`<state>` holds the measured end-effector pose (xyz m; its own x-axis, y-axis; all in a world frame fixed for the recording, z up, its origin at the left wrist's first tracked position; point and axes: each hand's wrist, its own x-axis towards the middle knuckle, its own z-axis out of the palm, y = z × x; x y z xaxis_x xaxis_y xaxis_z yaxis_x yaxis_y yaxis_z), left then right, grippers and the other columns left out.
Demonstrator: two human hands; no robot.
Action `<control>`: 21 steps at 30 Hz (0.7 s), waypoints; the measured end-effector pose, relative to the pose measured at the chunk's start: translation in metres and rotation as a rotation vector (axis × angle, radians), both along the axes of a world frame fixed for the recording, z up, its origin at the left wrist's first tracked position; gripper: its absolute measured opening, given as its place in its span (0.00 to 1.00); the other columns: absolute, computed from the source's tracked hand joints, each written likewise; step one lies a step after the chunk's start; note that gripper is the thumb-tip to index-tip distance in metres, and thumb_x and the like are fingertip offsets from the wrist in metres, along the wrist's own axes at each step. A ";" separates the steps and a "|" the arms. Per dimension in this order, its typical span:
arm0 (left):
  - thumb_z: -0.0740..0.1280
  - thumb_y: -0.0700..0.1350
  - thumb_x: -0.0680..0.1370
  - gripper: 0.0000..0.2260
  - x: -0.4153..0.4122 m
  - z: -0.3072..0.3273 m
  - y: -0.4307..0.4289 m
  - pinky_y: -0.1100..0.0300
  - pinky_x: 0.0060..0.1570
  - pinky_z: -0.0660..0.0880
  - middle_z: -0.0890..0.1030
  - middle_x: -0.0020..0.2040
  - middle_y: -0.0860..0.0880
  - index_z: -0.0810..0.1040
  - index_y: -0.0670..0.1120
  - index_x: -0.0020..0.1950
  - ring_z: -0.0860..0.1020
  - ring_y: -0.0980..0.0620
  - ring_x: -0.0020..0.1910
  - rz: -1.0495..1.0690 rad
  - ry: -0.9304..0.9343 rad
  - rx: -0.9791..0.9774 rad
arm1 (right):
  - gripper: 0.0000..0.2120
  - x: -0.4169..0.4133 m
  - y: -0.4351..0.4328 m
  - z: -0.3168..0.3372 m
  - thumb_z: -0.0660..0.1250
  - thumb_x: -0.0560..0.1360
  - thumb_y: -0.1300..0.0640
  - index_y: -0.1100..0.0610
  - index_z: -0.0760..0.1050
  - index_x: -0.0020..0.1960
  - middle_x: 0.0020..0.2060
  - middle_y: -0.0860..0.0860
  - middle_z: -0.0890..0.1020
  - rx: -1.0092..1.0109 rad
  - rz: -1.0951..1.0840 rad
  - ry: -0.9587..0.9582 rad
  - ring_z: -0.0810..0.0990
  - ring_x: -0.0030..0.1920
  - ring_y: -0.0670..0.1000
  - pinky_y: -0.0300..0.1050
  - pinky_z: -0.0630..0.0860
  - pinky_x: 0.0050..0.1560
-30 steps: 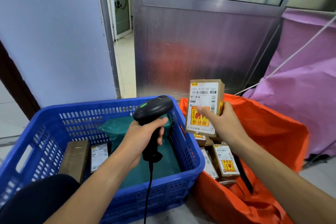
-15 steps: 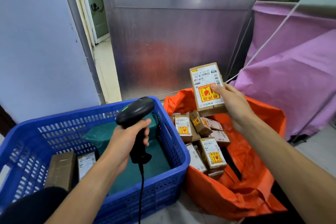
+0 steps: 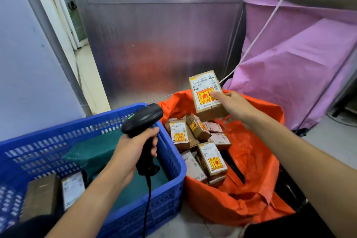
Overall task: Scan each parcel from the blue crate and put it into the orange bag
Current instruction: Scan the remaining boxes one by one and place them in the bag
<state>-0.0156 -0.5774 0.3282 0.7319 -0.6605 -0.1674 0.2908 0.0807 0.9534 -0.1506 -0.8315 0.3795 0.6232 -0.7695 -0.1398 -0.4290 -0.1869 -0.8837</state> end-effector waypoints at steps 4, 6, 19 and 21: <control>0.73 0.42 0.79 0.10 0.009 -0.005 -0.011 0.53 0.36 0.72 0.76 0.33 0.45 0.79 0.46 0.38 0.70 0.48 0.27 -0.047 0.011 0.024 | 0.16 0.000 -0.033 -0.022 0.65 0.83 0.45 0.55 0.78 0.62 0.48 0.51 0.87 0.016 -0.053 0.072 0.85 0.41 0.50 0.42 0.79 0.36; 0.72 0.43 0.79 0.09 0.013 -0.005 -0.017 0.54 0.35 0.73 0.76 0.34 0.45 0.79 0.45 0.39 0.70 0.48 0.27 -0.080 0.017 0.031 | 0.13 0.002 -0.048 -0.042 0.67 0.82 0.51 0.56 0.77 0.63 0.49 0.51 0.86 0.062 -0.074 0.097 0.85 0.44 0.50 0.45 0.80 0.40; 0.70 0.46 0.80 0.08 0.043 -0.029 -0.052 0.60 0.29 0.73 0.76 0.33 0.47 0.78 0.44 0.43 0.70 0.51 0.26 -0.113 0.168 0.112 | 0.13 0.053 -0.081 -0.154 0.73 0.78 0.57 0.65 0.79 0.56 0.51 0.58 0.84 0.197 -0.173 0.251 0.84 0.51 0.57 0.50 0.83 0.54; 0.70 0.46 0.80 0.08 0.043 -0.028 -0.052 0.60 0.29 0.73 0.75 0.33 0.47 0.78 0.44 0.43 0.70 0.52 0.26 -0.115 0.176 0.106 | 0.14 0.059 -0.084 -0.166 0.74 0.77 0.54 0.62 0.80 0.57 0.53 0.58 0.85 0.192 -0.209 0.260 0.85 0.52 0.57 0.53 0.83 0.57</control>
<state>0.0275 -0.6296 0.2998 0.6061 -0.7101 -0.3583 0.4545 -0.0606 0.8887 -0.0920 -0.9150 0.2135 0.3804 -0.8206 -0.4264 -0.6549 0.0865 -0.7507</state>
